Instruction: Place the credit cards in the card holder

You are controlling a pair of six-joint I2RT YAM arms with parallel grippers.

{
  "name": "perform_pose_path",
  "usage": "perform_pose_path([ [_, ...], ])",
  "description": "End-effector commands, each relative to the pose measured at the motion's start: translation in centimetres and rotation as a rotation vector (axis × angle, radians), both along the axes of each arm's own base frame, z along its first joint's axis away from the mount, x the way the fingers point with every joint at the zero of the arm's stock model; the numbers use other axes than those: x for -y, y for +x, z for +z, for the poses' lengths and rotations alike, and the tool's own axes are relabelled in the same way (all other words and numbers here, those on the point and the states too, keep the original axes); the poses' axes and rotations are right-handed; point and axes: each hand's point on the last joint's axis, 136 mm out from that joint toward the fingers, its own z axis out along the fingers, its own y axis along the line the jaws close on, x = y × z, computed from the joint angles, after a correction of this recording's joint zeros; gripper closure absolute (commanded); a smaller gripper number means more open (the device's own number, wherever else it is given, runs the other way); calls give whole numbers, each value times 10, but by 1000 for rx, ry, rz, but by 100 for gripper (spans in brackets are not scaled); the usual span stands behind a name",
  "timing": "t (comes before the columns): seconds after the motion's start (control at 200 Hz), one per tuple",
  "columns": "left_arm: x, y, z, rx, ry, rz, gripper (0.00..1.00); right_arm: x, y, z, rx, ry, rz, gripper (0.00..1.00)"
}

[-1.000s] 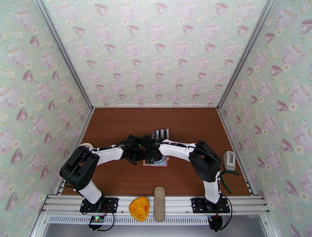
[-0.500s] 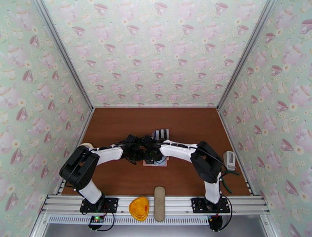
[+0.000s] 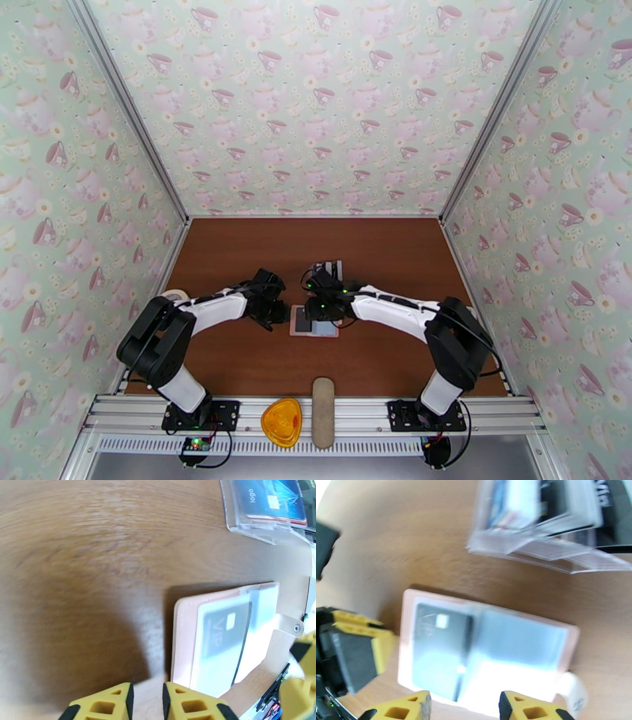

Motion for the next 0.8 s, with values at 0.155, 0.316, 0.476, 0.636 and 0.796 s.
perform_pose_path([
  [0.155,25,-14,38,91,-71,-76,72,1,9,-1,-24,152,44,49],
  [0.316,37,-21,44,102,-96,-95,70,-1,13,0,-28,207,50,49],
  [0.476,41,-29,34,77,-90,-102,70,-4,15,0,-33,214,62,49],
  [0.636,42,-33,19,54,-82,-95,70,-6,17,-3,-37,213,64,49],
  [0.796,41,-33,6,39,-72,-90,70,-6,19,-7,-47,212,61,49],
])
